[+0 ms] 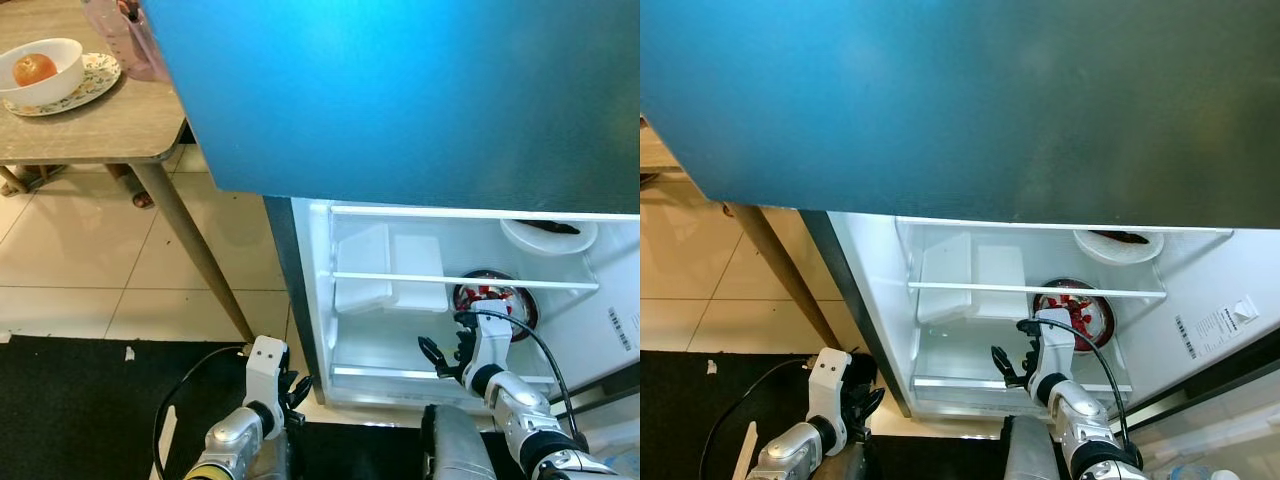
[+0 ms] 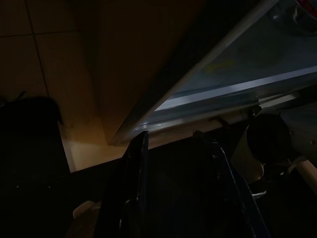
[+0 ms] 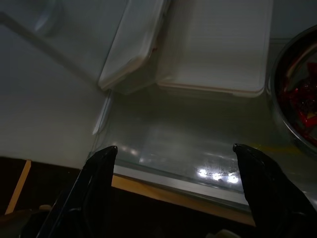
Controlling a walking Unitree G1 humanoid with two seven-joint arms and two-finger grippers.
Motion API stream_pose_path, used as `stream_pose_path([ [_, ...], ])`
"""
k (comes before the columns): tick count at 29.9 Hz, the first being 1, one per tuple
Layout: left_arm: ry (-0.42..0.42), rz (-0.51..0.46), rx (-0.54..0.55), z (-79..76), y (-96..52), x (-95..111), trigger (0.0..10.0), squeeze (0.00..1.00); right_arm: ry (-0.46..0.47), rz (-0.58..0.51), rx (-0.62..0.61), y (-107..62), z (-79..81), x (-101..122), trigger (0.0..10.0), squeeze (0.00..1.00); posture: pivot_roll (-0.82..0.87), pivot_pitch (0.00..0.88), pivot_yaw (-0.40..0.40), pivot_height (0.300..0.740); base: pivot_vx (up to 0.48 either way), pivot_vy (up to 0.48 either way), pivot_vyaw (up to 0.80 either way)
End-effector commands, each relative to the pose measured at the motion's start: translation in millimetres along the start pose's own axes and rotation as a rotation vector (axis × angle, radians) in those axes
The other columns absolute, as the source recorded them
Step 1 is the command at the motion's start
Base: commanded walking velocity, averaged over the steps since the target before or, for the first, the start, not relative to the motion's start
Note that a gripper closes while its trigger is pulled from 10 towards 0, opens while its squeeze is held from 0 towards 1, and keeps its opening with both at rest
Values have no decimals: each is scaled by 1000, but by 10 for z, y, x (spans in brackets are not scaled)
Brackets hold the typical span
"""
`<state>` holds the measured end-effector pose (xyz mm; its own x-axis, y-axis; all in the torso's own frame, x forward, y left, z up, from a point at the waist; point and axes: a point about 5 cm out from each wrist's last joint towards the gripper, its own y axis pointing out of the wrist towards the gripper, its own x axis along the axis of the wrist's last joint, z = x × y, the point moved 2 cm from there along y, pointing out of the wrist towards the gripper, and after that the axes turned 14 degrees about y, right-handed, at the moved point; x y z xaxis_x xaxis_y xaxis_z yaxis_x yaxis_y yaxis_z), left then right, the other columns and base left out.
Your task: Restocking fridge
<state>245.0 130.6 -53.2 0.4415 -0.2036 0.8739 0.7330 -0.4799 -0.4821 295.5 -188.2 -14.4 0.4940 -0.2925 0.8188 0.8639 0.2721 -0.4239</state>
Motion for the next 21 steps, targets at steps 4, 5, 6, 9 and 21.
stream_pose_path([
  [4, -7, 66, 3, -5, -85, -176, 10000, 0, 32, 39, -7, -53, -40, -133, 10000, 0, 32, 112, 28, 644, 0, 0, 0],
  [5, -11, 75, 7, -3, -96, -198, 10000, 0, 34, 40, -7, -56, -42, -139, 10000, 0, 32, 112, 28, 649, 0, 0, 0],
  [6, -11, 75, 7, -3, -96, -198, 10000, 0, 34, 40, -7, -56, -42, -139, 10000, 0, 32, 112, 28, 649, 0, 0, 0],
  [9, -24, 97, 24, 17, -134, -258, 10000, 0, 43, 45, -12, -68, -53, -165, 10000, 0, 30, 109, 30, 664, 0, 0, 0],
  [21, -67, 161, 72, 79, -265, -440, 10000, 0, 79, 99, -64, -186, -159, -375, 10000, 0, 30, 110, 30, 704, 0, 0, 0],
])
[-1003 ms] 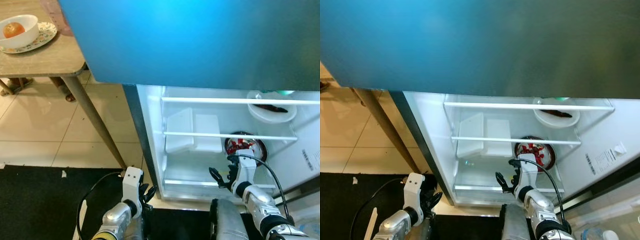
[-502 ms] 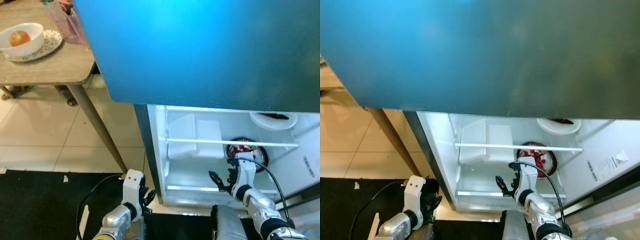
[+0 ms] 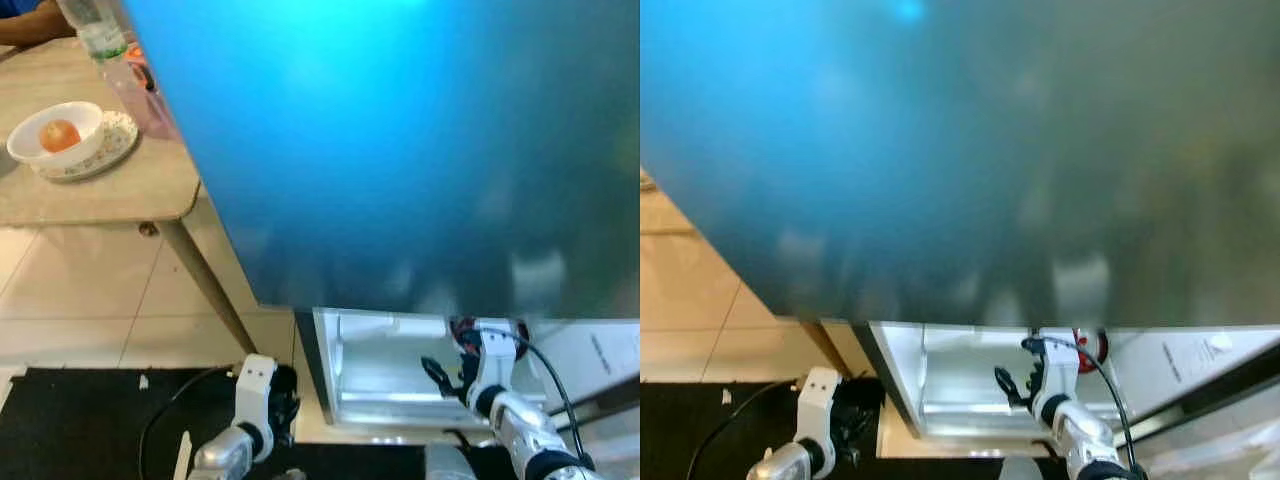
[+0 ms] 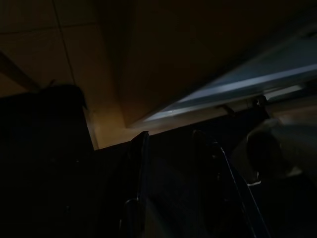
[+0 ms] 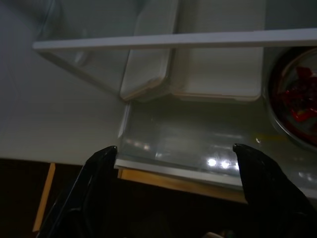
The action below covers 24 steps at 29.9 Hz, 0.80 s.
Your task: Restocking fridge
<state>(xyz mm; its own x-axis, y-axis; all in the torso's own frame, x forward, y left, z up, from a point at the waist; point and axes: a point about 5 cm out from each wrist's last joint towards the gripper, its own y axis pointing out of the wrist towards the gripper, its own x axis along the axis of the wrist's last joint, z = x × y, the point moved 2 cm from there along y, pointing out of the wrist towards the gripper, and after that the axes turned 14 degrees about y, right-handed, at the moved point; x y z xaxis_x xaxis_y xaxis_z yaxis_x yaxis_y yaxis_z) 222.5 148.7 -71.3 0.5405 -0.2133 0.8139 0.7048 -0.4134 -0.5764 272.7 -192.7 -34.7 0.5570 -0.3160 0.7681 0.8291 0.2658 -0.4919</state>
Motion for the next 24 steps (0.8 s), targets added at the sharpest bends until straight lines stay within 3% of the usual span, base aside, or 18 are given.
stream_pose_path([
  [1, -22, 53, 21, 40, -82, -154, 10000, 0, 34, 28, -33, -53, -69, -111, 10000, 0, 30, 110, 30, 704, 0, 0, 0],
  [10, -54, 137, 44, 41, -196, -383, 10000, 0, 74, 63, -120, -181, -251, -258, 10000, 0, 26, 108, 30, 739, 0, 0, 0],
  [19, -101, 265, 90, 31, -393, -721, 10000, 0, 89, 128, -225, -337, -418, -475, 10000, 0, 22, 106, 27, 740, 0, 0, 0],
  [24, -145, 346, 127, 4, -539, -938, 10000, 0, 114, 208, -325, -513, -532, -750, 10000, 0, 14, 101, 19, 740, 0, 0, 0],
])
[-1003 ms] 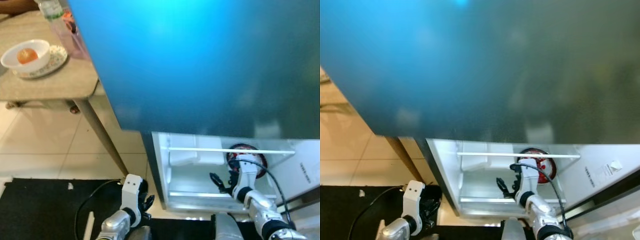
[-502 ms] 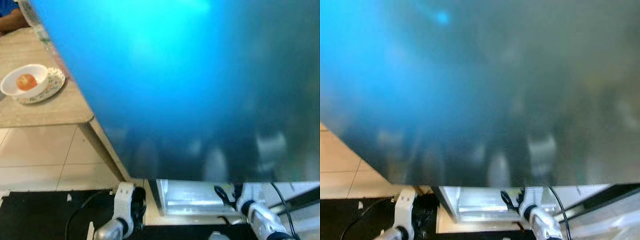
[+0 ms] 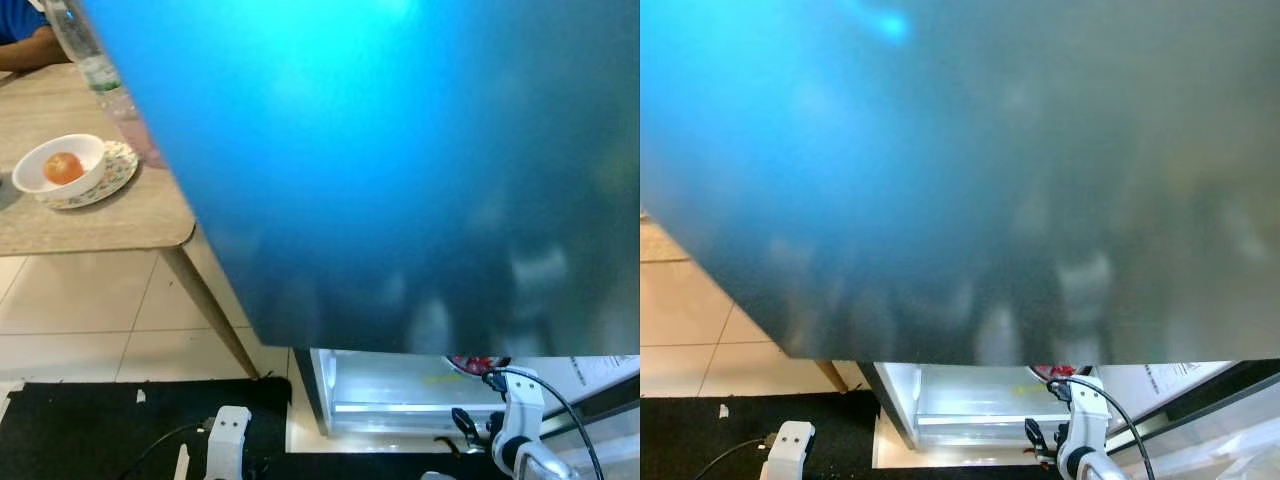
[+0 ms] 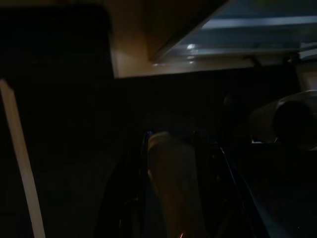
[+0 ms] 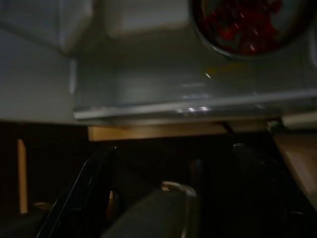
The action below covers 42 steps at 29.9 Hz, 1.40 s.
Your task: Restocking fridge
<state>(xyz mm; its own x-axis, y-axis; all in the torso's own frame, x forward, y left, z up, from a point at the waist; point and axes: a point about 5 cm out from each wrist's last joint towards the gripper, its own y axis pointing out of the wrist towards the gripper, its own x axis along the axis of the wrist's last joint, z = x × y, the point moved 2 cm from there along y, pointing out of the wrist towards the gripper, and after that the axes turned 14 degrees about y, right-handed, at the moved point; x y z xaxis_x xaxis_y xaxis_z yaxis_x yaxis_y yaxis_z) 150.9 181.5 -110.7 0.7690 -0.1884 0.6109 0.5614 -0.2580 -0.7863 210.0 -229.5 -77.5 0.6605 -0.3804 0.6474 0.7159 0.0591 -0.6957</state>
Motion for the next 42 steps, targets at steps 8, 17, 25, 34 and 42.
stream_pose_path([
  [8, -40, 72, 36, -4, -46, -183, 10000, 0, -4, 187, -196, -237, -362, -528, 10000, 0, -7, 97, 4, 740, 0, 0, 0],
  [17, -43, 62, 33, -70, 26, -77, 10000, 0, 2, 202, -281, -351, -582, -548, 10000, 0, -27, 85, -5, 740, 0, 0, 0],
  [25, -58, 79, 89, 100, -21, -86, 10000, 0, 12, 176, -317, -322, -618, -417, 10000, 0, -22, 71, -15, 740, -118, 0, 0],
  [34, -73, 131, 116, 135, -80, -228, 10000, 0, 31, 166, -342, -339, -659, -404, 10000, 0, -17, 35, -4, 740, -356, 0, 0],
  [42, -69, 105, 111, 86, -19, -123, 10000, 0, 8, 169, -371, -377, -744, -365, 10000, 0, -19, 36, -22, 740, -404, 0, 0],
])
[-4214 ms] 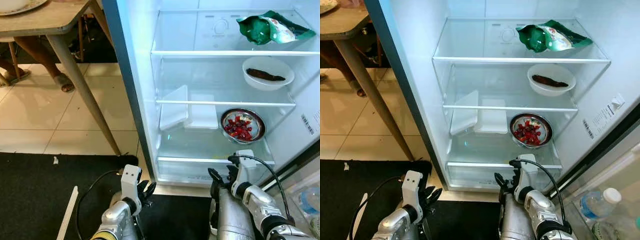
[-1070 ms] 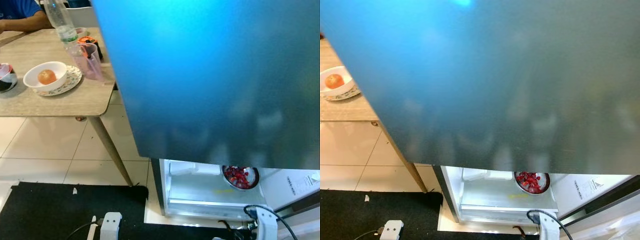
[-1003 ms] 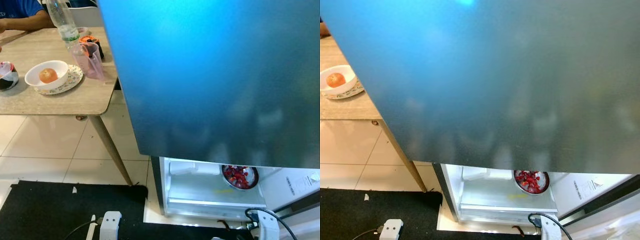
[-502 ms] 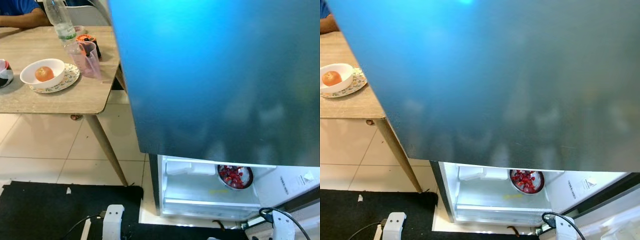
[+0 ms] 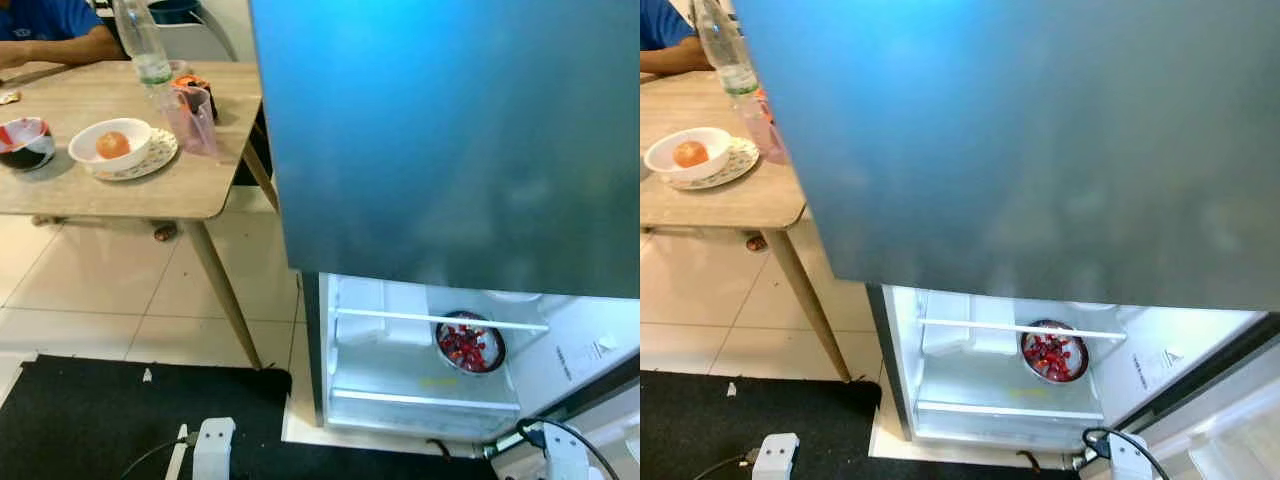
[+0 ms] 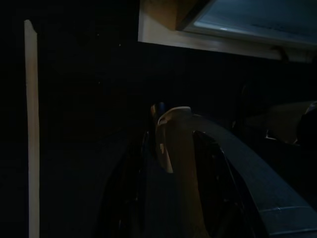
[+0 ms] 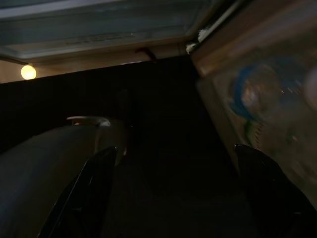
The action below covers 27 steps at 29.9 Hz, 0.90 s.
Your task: Restocking fridge
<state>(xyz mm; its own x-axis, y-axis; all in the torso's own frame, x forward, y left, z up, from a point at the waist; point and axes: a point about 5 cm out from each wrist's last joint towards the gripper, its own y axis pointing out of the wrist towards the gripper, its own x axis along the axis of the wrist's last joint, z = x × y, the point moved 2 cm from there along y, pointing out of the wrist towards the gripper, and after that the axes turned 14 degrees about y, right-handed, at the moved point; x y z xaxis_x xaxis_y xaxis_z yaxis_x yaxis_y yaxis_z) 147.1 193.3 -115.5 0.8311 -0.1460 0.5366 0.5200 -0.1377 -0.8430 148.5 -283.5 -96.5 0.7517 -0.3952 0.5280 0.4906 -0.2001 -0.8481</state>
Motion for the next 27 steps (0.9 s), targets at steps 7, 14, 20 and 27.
stream_pose_path([
  [7, -29, 22, 7, -37, 1, -56, 10000, 0, 2, 26, -23, -8, -40, -56, 10000, 0, -11, 21, -22, 740, -444, 0, 0],
  [14, -27, 31, -6, -92, 7, -80, 10000, 0, -16, 29, -17, -1, 0, -61, 10000, 0, -17, 26, -21, 740, -441, 0, 0],
  [20, -32, 35, -5, -96, 1, -104, 10000, 0, -21, 40, -18, -8, -10, -111, 10000, 0, -12, 30, -24, 740, -437, 0, 0],
  [27, -29, 52, -9, -102, -14, -164, 10000, 0, -20, 55, -8, -12, 1, -157, 10000, 0, -13, 38, -24, 740, -426, 0, -88],
])
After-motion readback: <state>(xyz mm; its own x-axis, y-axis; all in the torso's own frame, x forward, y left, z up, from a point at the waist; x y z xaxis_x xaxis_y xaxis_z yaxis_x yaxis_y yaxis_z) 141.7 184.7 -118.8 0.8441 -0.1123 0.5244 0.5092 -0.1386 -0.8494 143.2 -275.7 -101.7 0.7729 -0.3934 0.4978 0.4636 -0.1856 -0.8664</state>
